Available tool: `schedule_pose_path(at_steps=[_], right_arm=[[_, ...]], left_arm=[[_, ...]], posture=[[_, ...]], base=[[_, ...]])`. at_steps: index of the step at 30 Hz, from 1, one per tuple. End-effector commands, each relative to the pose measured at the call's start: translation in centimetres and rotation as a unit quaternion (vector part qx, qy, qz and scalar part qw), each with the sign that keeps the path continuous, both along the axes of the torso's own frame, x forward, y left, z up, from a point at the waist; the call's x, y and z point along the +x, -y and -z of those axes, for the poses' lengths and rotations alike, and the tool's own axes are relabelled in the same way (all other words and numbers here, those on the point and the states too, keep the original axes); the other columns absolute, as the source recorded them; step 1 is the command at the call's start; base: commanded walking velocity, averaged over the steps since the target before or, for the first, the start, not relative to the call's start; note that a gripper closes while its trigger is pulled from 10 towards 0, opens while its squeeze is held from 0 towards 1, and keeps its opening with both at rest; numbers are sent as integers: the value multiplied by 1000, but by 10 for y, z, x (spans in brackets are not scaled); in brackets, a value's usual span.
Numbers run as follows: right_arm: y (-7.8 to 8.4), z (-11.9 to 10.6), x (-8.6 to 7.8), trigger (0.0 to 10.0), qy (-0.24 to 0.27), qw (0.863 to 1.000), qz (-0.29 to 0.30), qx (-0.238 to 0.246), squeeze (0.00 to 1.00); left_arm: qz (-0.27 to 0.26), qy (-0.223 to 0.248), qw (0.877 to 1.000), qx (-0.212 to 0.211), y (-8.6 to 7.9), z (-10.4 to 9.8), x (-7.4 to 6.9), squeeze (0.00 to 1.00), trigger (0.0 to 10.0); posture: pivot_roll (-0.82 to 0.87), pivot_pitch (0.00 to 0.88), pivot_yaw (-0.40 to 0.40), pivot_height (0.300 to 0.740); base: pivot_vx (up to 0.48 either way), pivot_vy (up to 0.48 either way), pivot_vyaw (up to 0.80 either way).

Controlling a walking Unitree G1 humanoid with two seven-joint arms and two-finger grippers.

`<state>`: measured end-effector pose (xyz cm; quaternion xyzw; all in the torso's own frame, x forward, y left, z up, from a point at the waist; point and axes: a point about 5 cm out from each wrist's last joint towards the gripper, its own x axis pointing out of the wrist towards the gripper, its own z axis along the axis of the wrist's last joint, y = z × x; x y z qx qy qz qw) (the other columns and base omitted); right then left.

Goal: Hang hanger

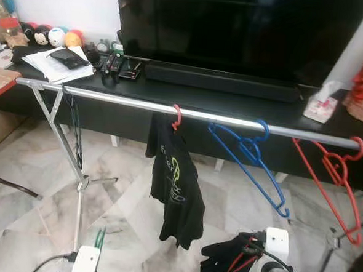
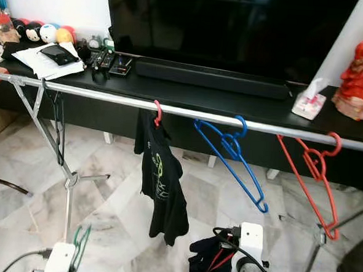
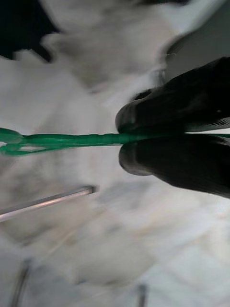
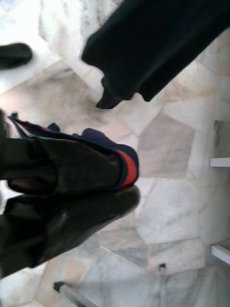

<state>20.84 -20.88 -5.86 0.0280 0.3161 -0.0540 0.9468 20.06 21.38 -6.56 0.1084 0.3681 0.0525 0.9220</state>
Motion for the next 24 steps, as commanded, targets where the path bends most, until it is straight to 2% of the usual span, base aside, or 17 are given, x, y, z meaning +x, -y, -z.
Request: schedule_pose_path(at_steps=[1,5,12,16,24], right_arm=[[1,-6,9,10000,18,1000,-3,-3,0],[1,-7,9,10000,19,1000,-2,-2,0],[3,-7,10,10000,20,1000,0,-4,0],[5,-8,11,10000,21,1000,2,-6,0],[7,-14,17,10000,40,999,2,-8,0]], left_arm=[[-10,18,1000,3,-1,-2,2,0,10000],[-9,36,999,5,0,-7,9,0,10000],[-15,47,999,5,1,-8,8,0,10000],[-20,76,997,-6,6,-11,10,0,10000],[-2,138,990,-18,16,-27,31,0,10000]], posture=[[-112,0,-30,740],[-111,0,-33,740],[-114,0,-37,740],[-117,0,-41,740],[-115,0,-42,740]], base=[[-247,0,0],[-262,0,0],[-271,0,0],[-265,0,0],[-259,0,0]])
